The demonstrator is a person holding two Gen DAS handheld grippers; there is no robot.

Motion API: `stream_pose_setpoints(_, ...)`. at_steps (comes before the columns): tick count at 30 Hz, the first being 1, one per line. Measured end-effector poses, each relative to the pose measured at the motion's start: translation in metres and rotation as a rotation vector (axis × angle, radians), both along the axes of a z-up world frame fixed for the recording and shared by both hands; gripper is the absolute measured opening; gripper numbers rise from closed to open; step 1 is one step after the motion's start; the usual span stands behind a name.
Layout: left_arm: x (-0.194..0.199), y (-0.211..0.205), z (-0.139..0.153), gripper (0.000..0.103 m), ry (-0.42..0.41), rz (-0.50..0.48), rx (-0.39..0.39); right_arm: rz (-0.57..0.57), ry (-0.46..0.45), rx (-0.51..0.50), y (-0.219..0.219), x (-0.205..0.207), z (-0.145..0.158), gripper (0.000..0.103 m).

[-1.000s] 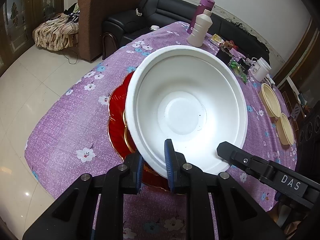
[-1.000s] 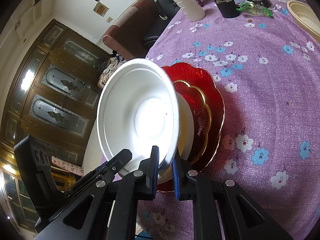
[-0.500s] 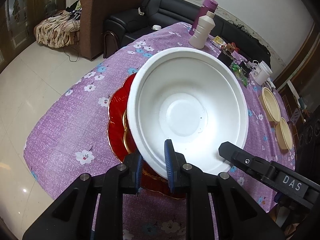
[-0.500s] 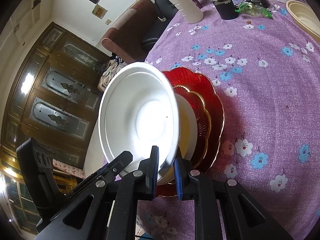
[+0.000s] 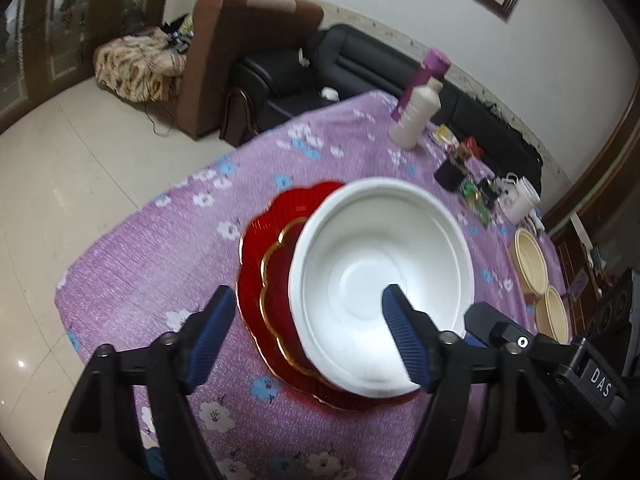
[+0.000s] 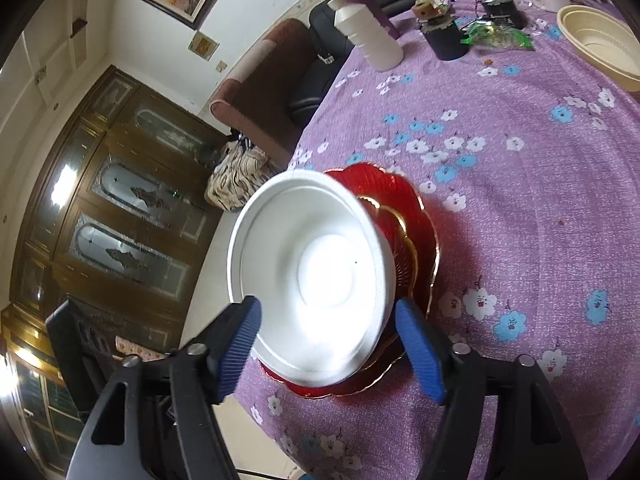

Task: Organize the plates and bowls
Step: 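Open both grippers and release the second white bowl, then move both grippers to a beige plastic bowl's rim and close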

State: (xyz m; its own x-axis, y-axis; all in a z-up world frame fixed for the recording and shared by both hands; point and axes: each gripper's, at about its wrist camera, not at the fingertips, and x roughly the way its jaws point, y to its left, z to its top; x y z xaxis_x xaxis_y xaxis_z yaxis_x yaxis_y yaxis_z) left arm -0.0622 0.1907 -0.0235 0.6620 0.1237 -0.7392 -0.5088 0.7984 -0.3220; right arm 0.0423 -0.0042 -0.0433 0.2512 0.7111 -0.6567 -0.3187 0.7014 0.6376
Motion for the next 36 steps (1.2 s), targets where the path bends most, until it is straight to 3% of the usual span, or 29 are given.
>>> stream_pose_setpoints(8,0.002,-0.018,0.018,0.083,-0.037,-0.002,0.115,-0.068,-0.019,0.028,-0.034,0.001,0.009,0.086)
stream_pose_setpoints(19,0.037,-0.077,0.042,0.083,-0.084,-0.162,0.206,-0.254,-0.008,0.037,-0.121,0.021,0.005,0.089)
stream_pose_setpoints(24,0.071,-0.115,0.044,0.083,-0.095,-0.252,0.187,-0.327,-0.019,0.039,-0.162,0.034,0.008,0.089)
stream_pose_setpoints(30,0.128,-0.161,0.039,0.083,-0.102,-0.351,0.085,-0.444,-0.091,0.018,-0.214,0.057,0.027,0.089)
stream_pose_setpoints(36,0.199,-0.198,0.023,0.083,-0.063,-0.367,0.006,-0.513,-0.205,-0.02,-0.256,0.111,0.058,0.089)
